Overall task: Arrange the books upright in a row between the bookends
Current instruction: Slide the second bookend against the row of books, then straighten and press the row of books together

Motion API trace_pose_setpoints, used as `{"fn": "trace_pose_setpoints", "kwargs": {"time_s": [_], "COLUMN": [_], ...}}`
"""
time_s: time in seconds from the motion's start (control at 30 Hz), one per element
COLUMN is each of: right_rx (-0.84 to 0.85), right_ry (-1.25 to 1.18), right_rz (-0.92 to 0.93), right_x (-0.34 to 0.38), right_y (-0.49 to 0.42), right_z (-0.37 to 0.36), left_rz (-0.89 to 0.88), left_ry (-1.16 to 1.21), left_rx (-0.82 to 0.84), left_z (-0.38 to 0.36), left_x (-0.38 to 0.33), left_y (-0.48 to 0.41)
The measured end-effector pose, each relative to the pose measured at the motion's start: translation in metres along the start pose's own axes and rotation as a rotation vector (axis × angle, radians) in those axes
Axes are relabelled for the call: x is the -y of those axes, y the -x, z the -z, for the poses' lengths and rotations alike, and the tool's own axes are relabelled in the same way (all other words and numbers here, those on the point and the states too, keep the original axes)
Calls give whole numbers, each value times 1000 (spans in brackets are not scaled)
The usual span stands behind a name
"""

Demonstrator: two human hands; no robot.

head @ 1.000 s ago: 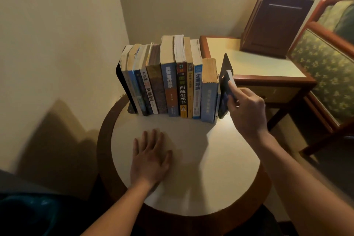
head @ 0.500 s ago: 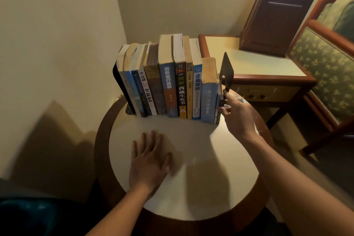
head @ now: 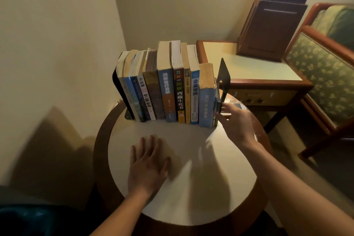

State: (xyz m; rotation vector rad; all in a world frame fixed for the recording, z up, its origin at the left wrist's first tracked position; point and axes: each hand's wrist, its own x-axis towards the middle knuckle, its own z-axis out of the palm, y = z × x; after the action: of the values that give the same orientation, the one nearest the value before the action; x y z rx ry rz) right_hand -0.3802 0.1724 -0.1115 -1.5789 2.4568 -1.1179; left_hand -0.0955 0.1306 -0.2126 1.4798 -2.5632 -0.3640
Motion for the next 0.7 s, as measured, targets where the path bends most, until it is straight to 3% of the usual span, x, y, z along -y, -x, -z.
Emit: {"fn": "trace_pose_setpoints", "kwargs": {"time_s": [0.33,0.47,0.7], "right_rx": [118,144,153], "right_ry": [152,153,153], "right_rz": [206,284,379], "right_x": [39,67,124], "right_y": [46,54,64], "right_z": [74,107,145], "left_rz": [9,96,24], "left_ry": [201,402,542], "left_rx": [164,-30,-349], "left_z": [29,66,137], "left_x": [-6,-17,-38], "left_y": [17,31,54]}}
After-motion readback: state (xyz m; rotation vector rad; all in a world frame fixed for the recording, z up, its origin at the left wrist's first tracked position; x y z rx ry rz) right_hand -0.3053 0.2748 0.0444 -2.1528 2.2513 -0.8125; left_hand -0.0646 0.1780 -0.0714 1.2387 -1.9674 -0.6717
